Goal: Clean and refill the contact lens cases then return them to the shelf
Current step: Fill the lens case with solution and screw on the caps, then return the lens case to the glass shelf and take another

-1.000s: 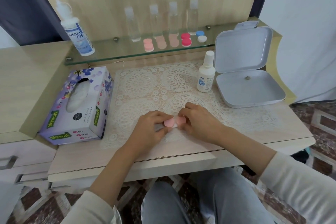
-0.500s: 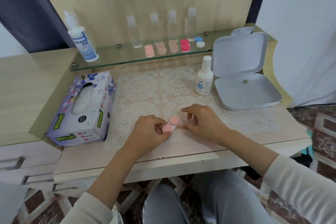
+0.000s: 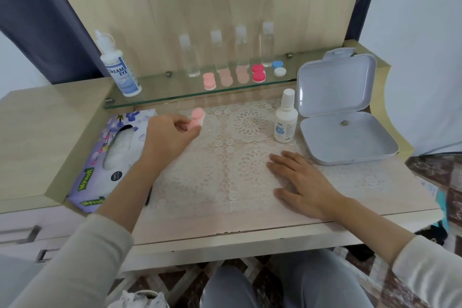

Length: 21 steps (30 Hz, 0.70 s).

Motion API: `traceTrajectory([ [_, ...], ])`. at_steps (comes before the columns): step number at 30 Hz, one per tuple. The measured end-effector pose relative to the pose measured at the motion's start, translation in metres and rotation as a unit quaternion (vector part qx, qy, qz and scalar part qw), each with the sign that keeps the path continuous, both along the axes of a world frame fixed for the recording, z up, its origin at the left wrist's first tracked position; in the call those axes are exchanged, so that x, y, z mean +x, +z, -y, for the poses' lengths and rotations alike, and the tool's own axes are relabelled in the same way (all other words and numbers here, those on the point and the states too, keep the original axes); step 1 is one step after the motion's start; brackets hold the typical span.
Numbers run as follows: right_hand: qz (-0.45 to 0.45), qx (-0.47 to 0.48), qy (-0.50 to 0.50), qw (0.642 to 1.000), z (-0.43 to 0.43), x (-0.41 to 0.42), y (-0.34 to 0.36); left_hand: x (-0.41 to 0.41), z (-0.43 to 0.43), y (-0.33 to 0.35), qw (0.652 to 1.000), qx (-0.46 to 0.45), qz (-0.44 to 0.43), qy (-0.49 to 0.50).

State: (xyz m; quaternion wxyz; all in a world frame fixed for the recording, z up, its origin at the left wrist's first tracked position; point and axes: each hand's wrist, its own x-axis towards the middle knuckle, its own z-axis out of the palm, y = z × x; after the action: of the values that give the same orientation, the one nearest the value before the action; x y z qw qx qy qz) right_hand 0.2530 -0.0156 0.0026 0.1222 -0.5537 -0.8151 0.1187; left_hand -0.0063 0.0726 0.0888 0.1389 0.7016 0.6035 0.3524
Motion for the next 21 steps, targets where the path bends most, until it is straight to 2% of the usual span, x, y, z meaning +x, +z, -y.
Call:
traceTrajectory([
  [4,-0.003,-0.002,0.002,1.000,-0.002,0.002,-0.004,-0.001,-0.038,0.019,0.999,0.032,0.004,0.024],
  [10,-0.015,0.006,0.005,1.000,-0.002,0.002,-0.005,0.003,-0.076,0.028,0.997,0.026,-0.053,0.040],
  [21,-0.033,0.023,-0.002,0.999,-0.004,0.002,-0.011,0.004,-0.098,0.021,0.996,0.014,-0.071,0.044],
])
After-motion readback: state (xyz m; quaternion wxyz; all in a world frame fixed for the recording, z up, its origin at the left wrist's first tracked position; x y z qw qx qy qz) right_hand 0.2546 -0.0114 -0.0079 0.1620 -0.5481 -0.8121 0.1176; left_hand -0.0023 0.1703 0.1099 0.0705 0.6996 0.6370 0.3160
